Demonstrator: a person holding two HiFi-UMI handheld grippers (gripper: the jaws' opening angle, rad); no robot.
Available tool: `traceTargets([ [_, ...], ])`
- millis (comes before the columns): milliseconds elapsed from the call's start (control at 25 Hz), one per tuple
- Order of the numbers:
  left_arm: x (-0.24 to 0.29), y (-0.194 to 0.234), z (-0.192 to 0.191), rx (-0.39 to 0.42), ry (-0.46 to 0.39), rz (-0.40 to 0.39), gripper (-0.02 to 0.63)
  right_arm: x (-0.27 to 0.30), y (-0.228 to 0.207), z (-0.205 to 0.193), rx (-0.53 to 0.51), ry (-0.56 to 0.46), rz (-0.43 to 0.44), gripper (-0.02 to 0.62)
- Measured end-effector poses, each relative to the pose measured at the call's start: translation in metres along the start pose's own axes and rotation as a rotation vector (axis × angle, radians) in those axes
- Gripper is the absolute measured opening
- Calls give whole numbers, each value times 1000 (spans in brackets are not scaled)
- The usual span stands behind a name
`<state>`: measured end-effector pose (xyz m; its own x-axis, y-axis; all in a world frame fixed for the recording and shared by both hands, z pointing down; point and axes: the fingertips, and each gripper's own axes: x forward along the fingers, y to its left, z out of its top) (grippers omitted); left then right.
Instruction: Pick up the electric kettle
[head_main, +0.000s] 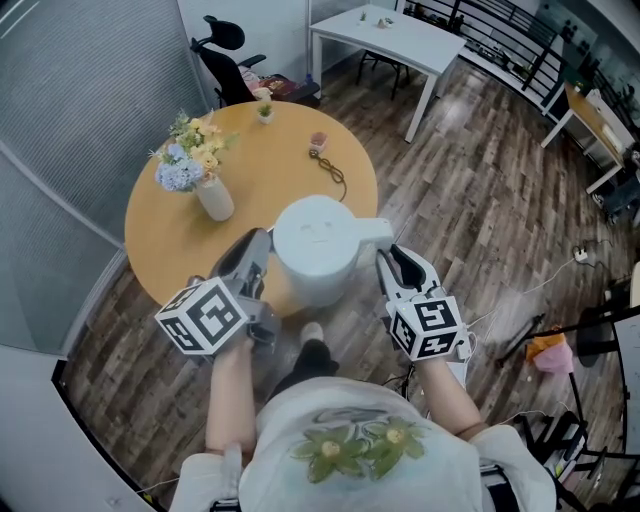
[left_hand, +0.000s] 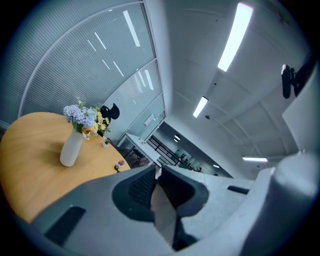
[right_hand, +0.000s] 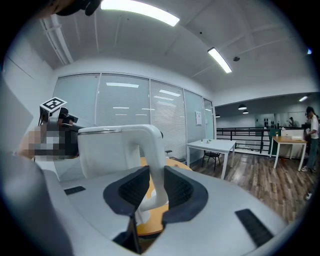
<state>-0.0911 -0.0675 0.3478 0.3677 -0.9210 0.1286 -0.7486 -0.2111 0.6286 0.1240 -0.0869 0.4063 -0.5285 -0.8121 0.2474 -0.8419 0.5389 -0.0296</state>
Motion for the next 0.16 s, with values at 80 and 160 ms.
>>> traceTargets([
  [80, 0, 0, 0, 1, 1, -2, 41, 0, 0, 0, -1, -1, -2, 104],
  [160, -1, -1, 0, 1, 2, -3, 41, -1, 0, 1, -1, -1, -4, 104],
])
